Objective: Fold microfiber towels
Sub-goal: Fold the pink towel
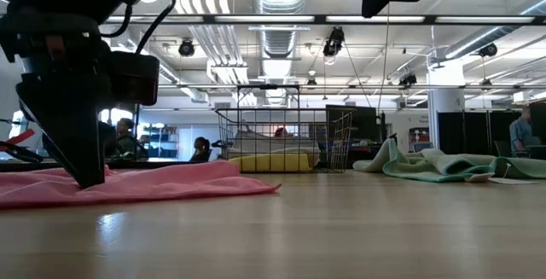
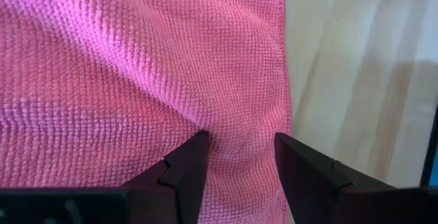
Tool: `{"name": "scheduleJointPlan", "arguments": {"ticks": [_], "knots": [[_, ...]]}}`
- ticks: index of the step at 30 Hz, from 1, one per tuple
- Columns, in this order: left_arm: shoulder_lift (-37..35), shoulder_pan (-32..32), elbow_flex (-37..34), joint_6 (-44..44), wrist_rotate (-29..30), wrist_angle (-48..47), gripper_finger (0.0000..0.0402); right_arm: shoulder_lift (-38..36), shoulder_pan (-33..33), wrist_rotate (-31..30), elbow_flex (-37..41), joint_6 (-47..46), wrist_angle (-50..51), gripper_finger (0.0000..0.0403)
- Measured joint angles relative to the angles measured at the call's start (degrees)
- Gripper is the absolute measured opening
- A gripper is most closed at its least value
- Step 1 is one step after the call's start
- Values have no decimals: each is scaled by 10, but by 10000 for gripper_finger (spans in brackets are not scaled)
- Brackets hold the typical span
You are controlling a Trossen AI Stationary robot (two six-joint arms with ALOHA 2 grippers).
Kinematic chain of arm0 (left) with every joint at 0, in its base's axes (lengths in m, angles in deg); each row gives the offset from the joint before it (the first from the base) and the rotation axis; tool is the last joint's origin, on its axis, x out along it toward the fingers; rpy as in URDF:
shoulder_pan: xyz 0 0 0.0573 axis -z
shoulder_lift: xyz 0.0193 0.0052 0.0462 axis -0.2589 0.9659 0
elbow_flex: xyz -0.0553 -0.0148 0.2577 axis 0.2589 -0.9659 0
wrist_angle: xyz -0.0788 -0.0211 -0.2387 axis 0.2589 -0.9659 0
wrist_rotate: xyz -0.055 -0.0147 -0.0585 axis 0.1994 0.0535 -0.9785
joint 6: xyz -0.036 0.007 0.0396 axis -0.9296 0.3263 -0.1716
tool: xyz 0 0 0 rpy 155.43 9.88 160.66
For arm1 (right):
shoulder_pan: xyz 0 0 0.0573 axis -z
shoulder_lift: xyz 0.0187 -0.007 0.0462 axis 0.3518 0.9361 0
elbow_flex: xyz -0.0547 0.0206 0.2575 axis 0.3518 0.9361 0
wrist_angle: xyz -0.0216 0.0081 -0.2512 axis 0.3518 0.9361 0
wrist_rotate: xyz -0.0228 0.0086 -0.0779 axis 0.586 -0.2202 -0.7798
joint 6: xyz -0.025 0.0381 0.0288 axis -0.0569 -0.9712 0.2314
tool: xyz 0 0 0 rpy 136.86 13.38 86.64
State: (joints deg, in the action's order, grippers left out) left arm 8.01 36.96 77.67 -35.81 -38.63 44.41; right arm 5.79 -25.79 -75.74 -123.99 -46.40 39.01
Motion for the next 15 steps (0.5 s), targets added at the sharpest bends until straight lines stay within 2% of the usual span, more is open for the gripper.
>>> {"name": "scheduleJointPlan", "arguments": {"ticks": [4,11,15], "knots": [[17,16,48,0,-4,-40,157,0,-14,1,0,13,-1,27],[17,45,154,0,6,-239,157,0,-40,0,2,73,-24,27],[15,91,195,0,13,-303,157,3,-62,1,7,142,-51,30]]}}
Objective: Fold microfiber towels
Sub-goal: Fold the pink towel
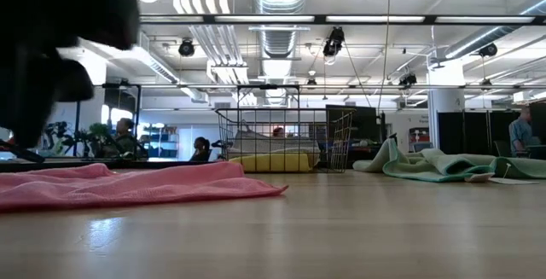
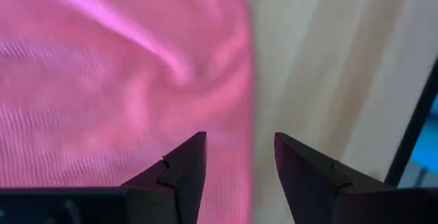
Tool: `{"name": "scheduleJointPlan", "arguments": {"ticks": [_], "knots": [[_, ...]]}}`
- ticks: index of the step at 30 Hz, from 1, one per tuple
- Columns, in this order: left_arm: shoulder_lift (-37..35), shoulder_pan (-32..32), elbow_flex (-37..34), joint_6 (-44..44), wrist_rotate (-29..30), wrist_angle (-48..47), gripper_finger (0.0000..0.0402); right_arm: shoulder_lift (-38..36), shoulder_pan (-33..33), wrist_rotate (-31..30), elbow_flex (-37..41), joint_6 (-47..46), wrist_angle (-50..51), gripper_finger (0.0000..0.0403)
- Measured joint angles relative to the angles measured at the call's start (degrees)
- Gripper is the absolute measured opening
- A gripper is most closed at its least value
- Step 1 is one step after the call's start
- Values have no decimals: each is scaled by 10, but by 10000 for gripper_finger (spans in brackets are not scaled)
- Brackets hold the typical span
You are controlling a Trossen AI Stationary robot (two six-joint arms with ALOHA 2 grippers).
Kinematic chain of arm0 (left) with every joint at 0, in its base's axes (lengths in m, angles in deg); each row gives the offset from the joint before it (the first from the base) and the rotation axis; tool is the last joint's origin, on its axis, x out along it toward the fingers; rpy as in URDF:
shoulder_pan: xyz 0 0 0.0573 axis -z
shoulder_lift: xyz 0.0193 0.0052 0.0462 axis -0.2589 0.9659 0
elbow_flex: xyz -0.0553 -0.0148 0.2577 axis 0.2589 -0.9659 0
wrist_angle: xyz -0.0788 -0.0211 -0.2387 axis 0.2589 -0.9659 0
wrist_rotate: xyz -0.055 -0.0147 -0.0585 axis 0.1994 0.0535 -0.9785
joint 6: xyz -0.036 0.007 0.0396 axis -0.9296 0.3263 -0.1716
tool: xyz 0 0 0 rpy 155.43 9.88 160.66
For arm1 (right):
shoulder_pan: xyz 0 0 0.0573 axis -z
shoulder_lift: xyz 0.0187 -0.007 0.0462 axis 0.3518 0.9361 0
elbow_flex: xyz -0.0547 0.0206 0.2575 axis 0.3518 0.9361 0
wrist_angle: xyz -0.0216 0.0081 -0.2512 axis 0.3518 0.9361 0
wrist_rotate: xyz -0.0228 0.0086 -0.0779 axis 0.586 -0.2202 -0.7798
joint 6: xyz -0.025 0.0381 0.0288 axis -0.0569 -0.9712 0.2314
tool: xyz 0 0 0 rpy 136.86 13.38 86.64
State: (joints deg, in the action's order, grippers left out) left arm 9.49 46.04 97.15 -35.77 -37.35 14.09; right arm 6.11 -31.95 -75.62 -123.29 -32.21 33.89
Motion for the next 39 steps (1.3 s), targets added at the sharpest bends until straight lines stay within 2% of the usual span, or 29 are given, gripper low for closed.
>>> {"name": "scheduleJointPlan", "arguments": {"ticks": [7,13,18,26,30,39], "knots": [[2,110,19,-1,55,-9,157,38,-7,30,0,87,-24,69],[2,166,19,-42,102,-37,157,93,-14,33,0,193,-65,112],[4,173,17,-60,111,-47,157,142,-24,35,0,297,-108,137],[70,173,21,-72,98,-43,157,208,-23,35,0,341,-164,152],[97,173,29,-76,97,-42,157,234,-23,63,0,354,-181,153],[110,171,30,-105,110,-65,151,281,-23,104,0,410,-237,153]]}}
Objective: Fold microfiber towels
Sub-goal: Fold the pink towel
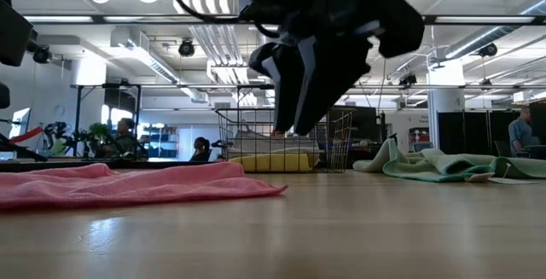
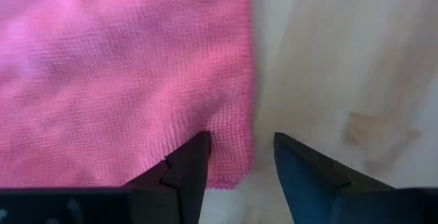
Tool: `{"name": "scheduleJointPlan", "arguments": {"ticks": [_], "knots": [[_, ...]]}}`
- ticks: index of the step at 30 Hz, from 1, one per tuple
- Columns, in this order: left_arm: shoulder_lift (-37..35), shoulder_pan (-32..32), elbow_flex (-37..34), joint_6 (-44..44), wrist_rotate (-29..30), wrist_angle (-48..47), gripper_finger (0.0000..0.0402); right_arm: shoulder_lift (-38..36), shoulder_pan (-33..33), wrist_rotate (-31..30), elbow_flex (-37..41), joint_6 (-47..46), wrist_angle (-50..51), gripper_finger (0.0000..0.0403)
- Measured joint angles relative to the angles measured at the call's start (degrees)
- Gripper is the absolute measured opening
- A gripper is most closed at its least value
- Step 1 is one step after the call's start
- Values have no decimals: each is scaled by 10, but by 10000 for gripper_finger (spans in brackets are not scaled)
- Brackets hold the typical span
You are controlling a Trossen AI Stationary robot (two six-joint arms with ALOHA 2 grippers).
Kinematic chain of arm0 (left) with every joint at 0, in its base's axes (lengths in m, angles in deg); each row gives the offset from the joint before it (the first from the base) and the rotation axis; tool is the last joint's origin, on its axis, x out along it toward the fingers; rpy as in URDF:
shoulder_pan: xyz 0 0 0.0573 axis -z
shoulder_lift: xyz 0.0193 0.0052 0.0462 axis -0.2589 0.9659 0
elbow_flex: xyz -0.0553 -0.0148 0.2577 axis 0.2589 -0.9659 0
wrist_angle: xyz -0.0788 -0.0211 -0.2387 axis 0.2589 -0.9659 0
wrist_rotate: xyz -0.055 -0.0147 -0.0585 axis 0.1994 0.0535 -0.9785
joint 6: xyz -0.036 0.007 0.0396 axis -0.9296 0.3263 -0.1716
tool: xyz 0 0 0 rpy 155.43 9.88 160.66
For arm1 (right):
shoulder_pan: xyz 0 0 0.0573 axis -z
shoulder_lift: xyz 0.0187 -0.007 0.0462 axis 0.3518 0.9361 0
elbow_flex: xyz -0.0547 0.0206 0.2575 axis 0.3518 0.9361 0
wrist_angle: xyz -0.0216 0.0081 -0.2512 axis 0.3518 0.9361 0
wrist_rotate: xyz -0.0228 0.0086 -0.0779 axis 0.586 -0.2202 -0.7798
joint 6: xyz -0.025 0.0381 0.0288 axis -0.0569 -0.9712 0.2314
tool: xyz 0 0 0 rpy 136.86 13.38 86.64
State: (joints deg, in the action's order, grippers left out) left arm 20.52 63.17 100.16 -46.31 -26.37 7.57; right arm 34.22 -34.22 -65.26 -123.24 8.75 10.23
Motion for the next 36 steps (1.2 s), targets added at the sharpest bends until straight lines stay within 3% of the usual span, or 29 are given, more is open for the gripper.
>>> {"name": "scheduleJointPlan", "arguments": {"ticks": [11,25,36], "knots": [[0,-1,-3,5,12,-25,7,51,2,1,0,30,-76,149],[1,-4,-3,6,21,-13,13,91,14,2,-2,5,-79,135],[1,-43,3,75,23,-11,13,90,28,14,-2,-47,-86,14]]}}
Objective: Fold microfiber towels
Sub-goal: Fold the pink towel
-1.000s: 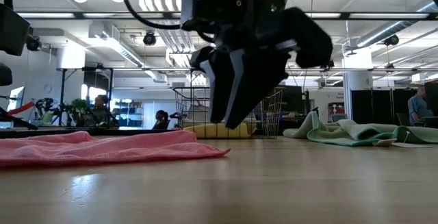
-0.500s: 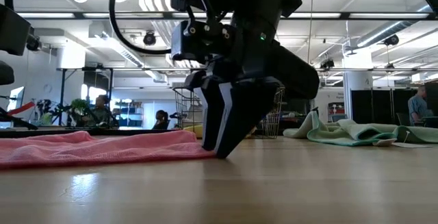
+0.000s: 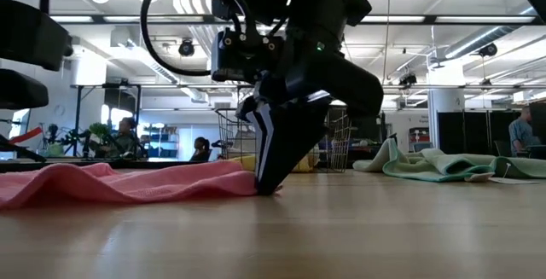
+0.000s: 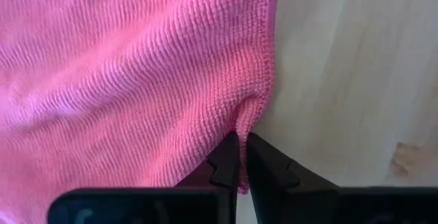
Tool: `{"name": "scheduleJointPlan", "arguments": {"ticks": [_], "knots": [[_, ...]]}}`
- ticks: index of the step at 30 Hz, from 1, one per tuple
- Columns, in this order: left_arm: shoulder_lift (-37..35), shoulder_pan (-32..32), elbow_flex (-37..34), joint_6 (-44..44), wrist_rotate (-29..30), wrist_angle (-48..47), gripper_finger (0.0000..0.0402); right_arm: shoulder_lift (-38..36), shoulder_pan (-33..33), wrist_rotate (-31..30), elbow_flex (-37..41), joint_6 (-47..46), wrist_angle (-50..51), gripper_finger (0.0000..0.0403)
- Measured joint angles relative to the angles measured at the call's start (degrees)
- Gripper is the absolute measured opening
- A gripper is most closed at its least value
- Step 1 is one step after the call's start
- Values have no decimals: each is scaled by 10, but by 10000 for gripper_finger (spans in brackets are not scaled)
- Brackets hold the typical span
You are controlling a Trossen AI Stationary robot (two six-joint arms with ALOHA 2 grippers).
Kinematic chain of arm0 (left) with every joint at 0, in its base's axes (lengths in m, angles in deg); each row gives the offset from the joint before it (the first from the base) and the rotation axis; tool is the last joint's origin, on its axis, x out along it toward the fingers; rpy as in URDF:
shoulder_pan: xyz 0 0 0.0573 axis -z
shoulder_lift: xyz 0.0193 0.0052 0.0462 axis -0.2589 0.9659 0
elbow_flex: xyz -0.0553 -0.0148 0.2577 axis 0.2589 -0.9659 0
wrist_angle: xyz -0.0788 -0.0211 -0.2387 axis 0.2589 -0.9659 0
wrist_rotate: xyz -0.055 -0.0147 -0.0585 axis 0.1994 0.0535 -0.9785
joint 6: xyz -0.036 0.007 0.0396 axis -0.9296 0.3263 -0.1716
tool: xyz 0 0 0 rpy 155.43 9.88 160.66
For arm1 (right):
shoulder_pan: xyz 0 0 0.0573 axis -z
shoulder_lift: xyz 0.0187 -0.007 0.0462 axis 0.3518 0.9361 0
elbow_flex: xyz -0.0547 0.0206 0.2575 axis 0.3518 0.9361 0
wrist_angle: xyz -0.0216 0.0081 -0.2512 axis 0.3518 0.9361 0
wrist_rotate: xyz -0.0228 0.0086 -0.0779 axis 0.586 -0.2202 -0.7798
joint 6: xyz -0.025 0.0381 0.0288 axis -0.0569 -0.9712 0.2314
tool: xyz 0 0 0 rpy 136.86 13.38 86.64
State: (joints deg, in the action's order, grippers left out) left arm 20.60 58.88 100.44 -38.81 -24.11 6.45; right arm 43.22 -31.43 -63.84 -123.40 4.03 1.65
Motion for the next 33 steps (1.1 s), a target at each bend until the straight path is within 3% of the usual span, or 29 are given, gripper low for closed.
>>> {"name": "scheduleJointPlan", "arguments": {"ticks": [10,23,33], "knots": [[-57,-25,11,5,4,-5,13,-69,-10,-4,3,-76,91,8],[-150,-32,55,1,-4,-5,13,-170,-32,2,2,-101,102,8],[-158,-34,52,0,-9,-6,13,-145,-43,5,5,-92,127,8]]}}
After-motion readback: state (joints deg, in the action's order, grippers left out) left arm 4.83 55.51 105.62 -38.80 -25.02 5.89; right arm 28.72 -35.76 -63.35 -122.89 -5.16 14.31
